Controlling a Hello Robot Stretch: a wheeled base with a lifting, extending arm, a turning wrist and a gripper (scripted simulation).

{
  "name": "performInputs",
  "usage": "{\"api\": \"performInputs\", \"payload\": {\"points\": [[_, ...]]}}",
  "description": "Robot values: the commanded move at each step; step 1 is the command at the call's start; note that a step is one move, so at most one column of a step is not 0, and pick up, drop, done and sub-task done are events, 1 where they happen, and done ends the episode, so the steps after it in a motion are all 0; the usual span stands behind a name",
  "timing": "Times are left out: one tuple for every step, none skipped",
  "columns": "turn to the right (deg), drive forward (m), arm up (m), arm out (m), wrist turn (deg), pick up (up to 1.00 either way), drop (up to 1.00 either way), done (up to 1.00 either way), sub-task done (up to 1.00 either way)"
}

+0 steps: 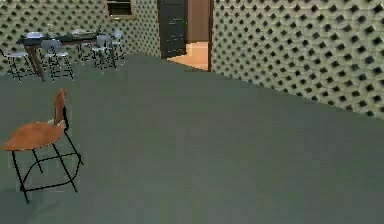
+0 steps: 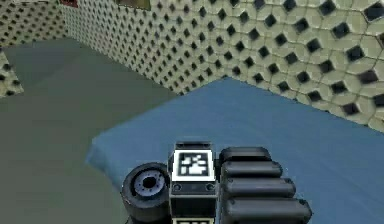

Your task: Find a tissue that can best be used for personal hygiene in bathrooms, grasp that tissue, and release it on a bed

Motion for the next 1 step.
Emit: {"api": "performInputs", "payload": {"points": [[45.0, 0.0, 0.0, 0.0, 0.0, 0.0, 0.0, 0.0, 0.0]]}}
